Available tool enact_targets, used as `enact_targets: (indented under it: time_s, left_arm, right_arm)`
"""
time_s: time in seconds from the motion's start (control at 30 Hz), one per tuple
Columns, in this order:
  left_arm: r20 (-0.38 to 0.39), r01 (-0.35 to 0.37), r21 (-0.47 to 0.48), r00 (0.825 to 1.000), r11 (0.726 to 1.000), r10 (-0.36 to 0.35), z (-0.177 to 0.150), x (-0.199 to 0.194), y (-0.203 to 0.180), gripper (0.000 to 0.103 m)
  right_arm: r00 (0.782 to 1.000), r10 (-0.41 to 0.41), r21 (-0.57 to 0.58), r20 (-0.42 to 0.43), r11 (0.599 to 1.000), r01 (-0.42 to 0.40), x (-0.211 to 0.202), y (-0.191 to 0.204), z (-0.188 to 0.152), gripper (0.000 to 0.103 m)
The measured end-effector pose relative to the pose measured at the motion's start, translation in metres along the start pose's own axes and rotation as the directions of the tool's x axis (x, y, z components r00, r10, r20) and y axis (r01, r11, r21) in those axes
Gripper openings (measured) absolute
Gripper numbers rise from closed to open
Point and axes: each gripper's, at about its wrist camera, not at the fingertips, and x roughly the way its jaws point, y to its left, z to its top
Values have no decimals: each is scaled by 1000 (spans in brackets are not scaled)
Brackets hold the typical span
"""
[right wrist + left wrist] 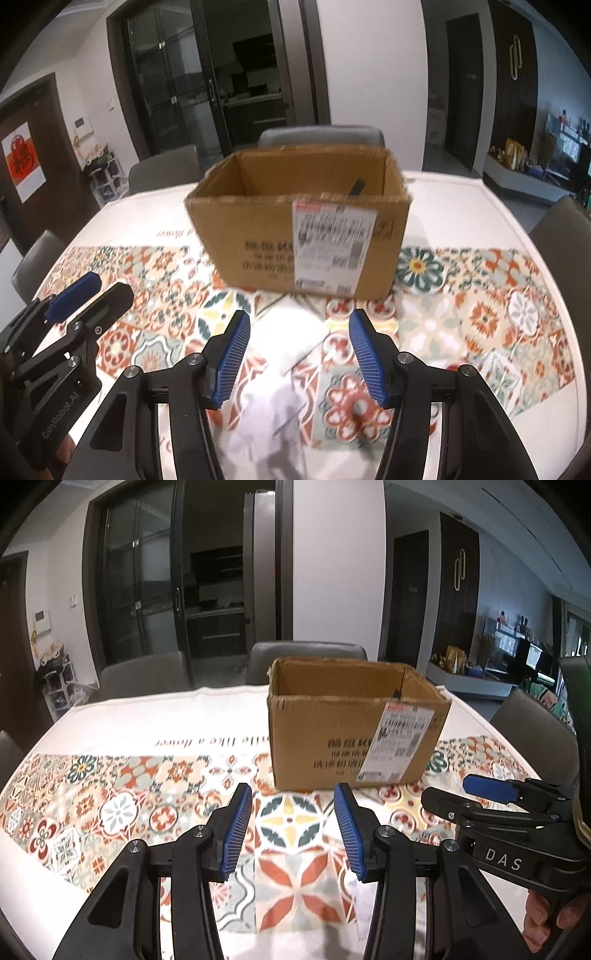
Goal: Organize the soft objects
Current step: 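Move both tools back down toward the white cloths on the table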
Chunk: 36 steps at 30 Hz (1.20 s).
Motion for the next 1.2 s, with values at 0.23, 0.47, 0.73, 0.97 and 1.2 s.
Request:
enact_targets:
  time_s: [0.23,0.47,0.73,0.97,1.2]
  left_arm:
    - [-56,-18,-5,998,1000,18,-25,-1,9,45]
    - [-120,-33,-7,992,999,32,-49,5,15,45]
    - [-168,-38,-4,985,999,36,-68,10,16,45]
    - [-196,-50,0,979,999,49,-78,16,19,45]
    - [-217,-55,3,975,998,54,-84,20,17,45]
  right_arm:
    - [995,25,24,-94,999,-23,14,9,-26,57]
    - [980,42,13,-194,999,-40,31,19,-52,57]
    - [952,59,15,-299,998,-57,52,23,-76,57]
    - [940,54,-1,-337,998,-58,64,27,-88,67]
    - [933,19,-52,-359,998,-40,77,30,-98,67]
